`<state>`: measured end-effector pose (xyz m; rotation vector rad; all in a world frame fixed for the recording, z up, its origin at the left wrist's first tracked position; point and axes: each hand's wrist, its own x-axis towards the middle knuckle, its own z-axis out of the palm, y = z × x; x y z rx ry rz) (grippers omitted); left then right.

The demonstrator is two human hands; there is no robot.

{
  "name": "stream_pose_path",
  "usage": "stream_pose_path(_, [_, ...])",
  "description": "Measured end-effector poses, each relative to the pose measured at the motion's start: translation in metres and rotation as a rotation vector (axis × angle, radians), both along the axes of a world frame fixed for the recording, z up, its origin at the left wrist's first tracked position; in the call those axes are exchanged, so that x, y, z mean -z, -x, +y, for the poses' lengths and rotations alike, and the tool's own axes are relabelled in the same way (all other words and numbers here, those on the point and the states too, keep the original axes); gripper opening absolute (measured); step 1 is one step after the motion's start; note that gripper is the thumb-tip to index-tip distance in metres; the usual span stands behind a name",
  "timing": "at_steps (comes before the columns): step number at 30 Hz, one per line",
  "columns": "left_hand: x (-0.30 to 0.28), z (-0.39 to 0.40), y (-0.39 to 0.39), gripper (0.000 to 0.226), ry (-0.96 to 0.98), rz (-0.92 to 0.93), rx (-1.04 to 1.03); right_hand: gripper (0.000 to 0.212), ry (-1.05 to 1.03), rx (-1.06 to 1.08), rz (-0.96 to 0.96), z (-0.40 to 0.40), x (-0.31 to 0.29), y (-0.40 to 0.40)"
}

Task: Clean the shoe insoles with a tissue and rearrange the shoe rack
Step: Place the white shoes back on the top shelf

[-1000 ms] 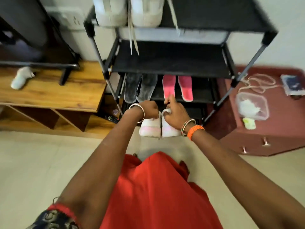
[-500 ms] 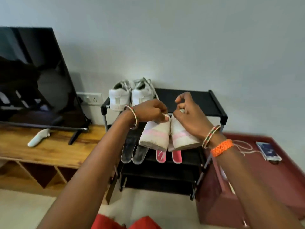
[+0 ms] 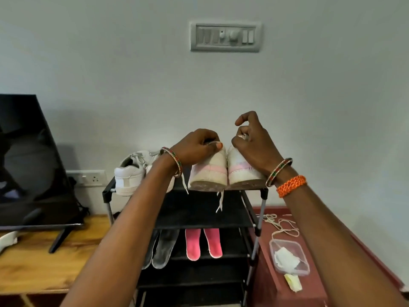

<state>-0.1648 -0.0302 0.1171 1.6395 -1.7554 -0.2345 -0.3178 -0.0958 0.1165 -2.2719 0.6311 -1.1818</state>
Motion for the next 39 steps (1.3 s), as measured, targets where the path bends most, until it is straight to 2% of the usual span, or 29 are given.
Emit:
stream_pose_path(2, [-0.001, 0.002, -0.002, 0.016, 0.008, 0.020, 0.015, 0.037, 0.029, 0.014, -0.012, 0.006, 0.002, 0.001])
stream_pose_path(5, [0.001, 0.007, -0.003, 0.028, -0.018, 0.024, 0.059, 0.042, 0.031, 0.041, -0.008, 0.016, 0.009, 0.002])
stream_pose_path(10, [0.017, 0.008, -0.016, 0.017, 0.003, 0.035, 0.075, 0.042, 0.025, 0.077, -0.029, 0.021, 0.018, -0.006])
stream_pose_path(16, [0.004, -0.004, -0.037, 0.018, 0.210, 0.014, 0.018, 0.047, 0.250, 0.123, -0.074, 0.001, -0.002, -0.038])
stream_pose_path(20, [0.032, -0.029, -0.050, 0.015, 0.243, -0.081, -0.103, 0.046, 0.357, 0.142, -0.139, -0.033, 0.038, -0.062])
stream_pose_path(26, [0.117, -0.080, -0.062, 0.016, 0.121, -0.255, -0.329, 0.027, 0.310, 0.162, 0.083, -0.083, 0.126, -0.078])
stream_pose_path(28, [0.136, -0.088, -0.062, 0.019, 0.127, -0.213, -0.369, 0.024, 0.290, 0.193, 0.147, -0.099, 0.143, -0.074])
stream_pose_path(30, [0.142, -0.093, -0.063, 0.021, 0.154, -0.153, -0.389, 0.022, 0.209, 0.228, 0.139, -0.109, 0.145, -0.073])
stream_pose_path(32, [0.141, -0.096, -0.063, 0.022, 0.134, -0.178, -0.400, 0.022, 0.176, 0.219, 0.165, -0.114, 0.141, -0.074])
stream_pose_path(39, [0.149, -0.103, -0.053, 0.027, 0.076, -0.281, -0.537, 0.028, 0.280, 0.190, 0.300, -0.123, 0.137, -0.074])
